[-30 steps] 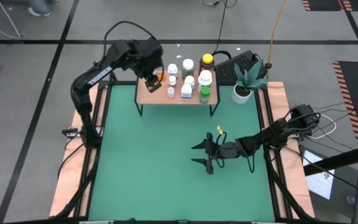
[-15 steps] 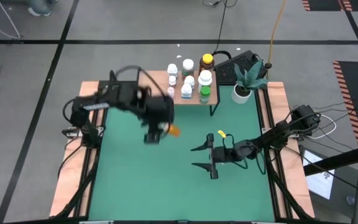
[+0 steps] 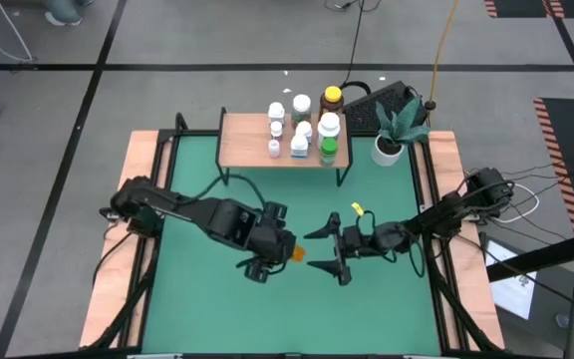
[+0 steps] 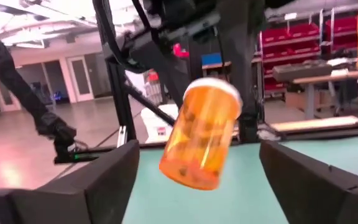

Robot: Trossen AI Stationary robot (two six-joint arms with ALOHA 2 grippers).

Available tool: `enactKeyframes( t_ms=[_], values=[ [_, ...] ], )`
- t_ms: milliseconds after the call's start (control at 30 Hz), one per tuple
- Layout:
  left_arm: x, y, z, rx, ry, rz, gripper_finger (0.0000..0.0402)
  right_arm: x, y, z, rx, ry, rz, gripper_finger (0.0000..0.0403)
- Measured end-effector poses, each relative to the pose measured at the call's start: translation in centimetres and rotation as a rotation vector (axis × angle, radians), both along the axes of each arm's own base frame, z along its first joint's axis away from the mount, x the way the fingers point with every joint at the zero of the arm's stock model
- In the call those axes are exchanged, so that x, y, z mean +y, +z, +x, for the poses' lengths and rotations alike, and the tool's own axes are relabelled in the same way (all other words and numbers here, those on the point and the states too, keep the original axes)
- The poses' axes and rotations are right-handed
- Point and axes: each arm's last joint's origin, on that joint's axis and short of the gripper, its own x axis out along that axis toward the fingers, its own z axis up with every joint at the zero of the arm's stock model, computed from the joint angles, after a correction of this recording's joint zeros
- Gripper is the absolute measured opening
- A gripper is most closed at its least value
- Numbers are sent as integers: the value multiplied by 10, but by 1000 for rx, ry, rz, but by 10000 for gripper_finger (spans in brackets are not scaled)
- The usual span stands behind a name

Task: Pick and place medicine bottles onto shelf by color
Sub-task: Put the orange pill bottle on the shelf

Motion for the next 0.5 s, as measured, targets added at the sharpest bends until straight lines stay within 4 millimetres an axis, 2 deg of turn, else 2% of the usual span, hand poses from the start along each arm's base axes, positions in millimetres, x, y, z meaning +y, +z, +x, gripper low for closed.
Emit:
enactKeyframes(
  t_ms=[200,500],
  values=[
    [5,-18,7,7,35,31,218,-3,-7,3,41,-7,30,352],
    [15,-20,14,-28,67,16,218,-8,-19,12,90,-79,67,333]
  ],
)
